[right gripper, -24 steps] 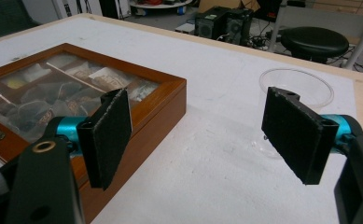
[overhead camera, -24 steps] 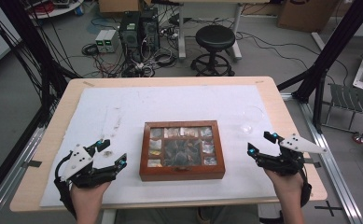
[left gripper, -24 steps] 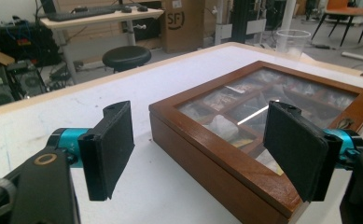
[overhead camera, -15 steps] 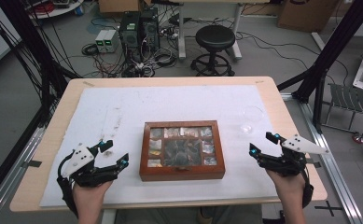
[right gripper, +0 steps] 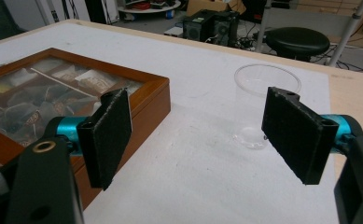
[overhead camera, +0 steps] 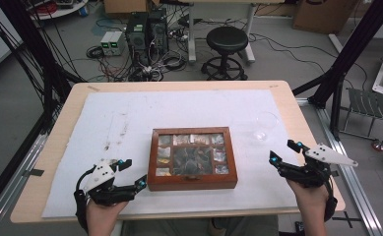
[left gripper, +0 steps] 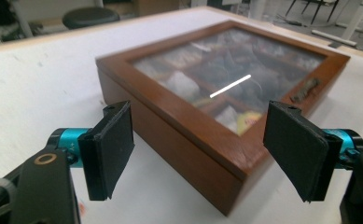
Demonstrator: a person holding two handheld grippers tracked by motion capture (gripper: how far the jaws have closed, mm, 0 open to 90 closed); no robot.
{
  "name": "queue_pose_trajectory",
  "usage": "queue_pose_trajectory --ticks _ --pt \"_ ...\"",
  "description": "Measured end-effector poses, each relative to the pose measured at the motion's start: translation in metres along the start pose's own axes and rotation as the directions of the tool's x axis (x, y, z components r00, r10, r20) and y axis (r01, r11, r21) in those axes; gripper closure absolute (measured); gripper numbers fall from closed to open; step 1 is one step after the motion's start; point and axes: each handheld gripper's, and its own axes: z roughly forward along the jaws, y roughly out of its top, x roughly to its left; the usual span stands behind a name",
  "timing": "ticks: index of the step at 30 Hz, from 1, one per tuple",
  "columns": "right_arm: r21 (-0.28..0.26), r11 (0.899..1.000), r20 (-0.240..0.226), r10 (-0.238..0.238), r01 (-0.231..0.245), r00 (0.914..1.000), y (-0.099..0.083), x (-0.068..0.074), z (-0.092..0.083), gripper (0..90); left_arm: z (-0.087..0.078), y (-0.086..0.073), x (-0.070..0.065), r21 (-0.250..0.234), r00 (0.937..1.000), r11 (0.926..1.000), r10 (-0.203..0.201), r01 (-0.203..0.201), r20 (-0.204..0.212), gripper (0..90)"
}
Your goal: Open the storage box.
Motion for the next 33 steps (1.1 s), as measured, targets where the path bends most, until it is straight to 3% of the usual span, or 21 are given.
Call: queue_pose_trajectory --ticks 7,9,14,19,27,33 --pt "0.005 1.0 -0.013 -0.004 0.004 0.9999 -0.001 0.001 0.005 24.7 0.007 -0.013 -0.006 0.09 0.9999 0.996 -0.006 0.005 0.012 25.3" --pt "0.005 1.0 -0.013 -0.004 0.004 0.9999 -0.001 0.002 0.006 24.8 0.012 -0.018 -0.008 0.144 0.9998 0.9896 -0.001 -0.002 0.022 27.0" --pt "0.005 1.0 -0.015 -0.005 0.005 0.9999 0.0 0.002 0.007 24.7 0.017 -0.021 -0.009 0.188 0.9994 0.9821 -0.008 0.001 0.035 31.3" --pt "0.015 1.0 -0.018 -0.004 0.005 0.9998 -0.001 0.003 0.009 24.8 0.021 -0.02 -0.009 0.202 0.9996 0.9794 -0.01 0.005 0.025 34.0" --pt "0.016 1.0 -0.018 -0.002 0.003 0.9998 -0.002 0.002 0.01 24.8 0.023 -0.016 -0.008 0.194 0.9983 0.981 -0.017 0.006 0.056 38.9" --pt "0.018 1.0 -0.022 -0.006 0.006 0.9997 -0.002 0.003 0.012 24.8 0.025 -0.009 -0.012 0.167 0.9976 0.9853 0.025 -0.035 0.065 42.5"
